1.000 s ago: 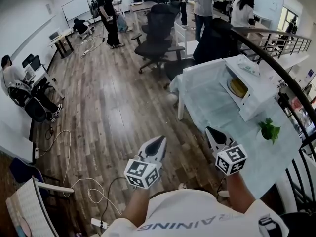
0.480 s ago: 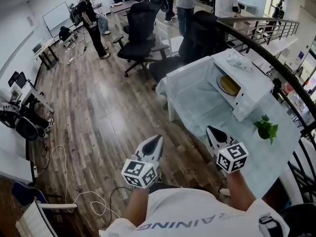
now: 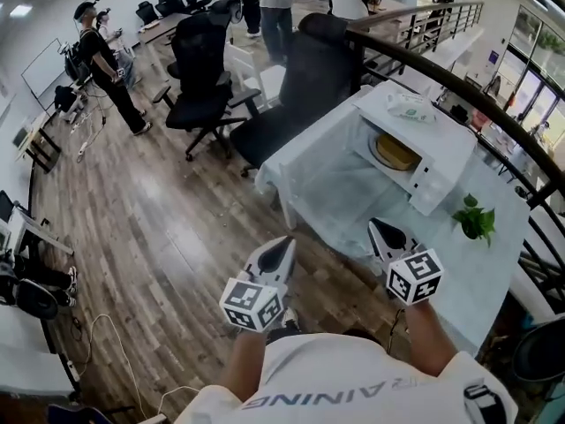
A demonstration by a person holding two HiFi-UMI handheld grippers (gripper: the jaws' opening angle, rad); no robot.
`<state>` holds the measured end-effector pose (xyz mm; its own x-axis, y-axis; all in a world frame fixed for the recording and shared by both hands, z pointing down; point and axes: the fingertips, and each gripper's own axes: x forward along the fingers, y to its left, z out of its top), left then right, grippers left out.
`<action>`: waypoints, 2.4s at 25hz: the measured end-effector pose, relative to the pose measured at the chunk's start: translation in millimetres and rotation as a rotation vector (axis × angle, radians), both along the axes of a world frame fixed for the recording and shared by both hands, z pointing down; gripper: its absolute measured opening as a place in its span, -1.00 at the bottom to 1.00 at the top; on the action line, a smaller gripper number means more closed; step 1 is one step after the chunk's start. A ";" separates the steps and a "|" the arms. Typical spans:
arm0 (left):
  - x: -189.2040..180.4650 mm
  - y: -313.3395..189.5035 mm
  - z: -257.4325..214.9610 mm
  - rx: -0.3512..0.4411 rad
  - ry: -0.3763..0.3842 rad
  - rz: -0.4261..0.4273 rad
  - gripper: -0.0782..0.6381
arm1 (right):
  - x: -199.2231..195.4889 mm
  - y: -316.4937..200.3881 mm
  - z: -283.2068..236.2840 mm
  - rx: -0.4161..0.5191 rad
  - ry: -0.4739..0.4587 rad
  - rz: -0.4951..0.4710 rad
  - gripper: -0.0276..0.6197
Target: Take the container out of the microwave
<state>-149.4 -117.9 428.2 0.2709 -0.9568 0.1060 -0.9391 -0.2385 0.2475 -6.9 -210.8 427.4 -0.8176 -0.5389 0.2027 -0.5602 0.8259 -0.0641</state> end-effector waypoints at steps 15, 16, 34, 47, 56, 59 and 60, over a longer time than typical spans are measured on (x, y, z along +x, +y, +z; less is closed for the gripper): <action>-47.7 -78.1 17.4 0.003 0.041 0.282 -0.68 | -31.4 -30.8 19.1 -0.005 0.078 0.272 -0.85; -46.0 -83.0 18.2 0.003 0.046 0.297 -0.68 | -29.7 -33.5 20.2 -0.006 0.085 0.286 -0.85; 13.7 -218.1 37.9 -0.048 0.026 0.424 -0.68 | 5.7 -165.3 51.7 -0.047 0.181 0.347 -0.85; 42.6 -272.1 56.0 -0.087 0.007 0.452 -0.68 | 14.2 -285.6 126.6 -0.044 0.508 0.327 -0.84; 44.0 -285.9 71.1 -0.126 0.018 0.432 -0.68 | 2.1 -351.3 181.5 -0.067 0.660 0.297 -0.63; 42.4 -288.7 76.5 -0.137 0.022 0.418 -0.68 | 0.0 -371.7 202.3 -0.071 0.730 0.291 -0.63; 42.8 -289.5 78.6 -0.142 0.026 0.416 -0.68 | 1.1 -378.8 209.3 -0.065 0.762 0.291 -0.62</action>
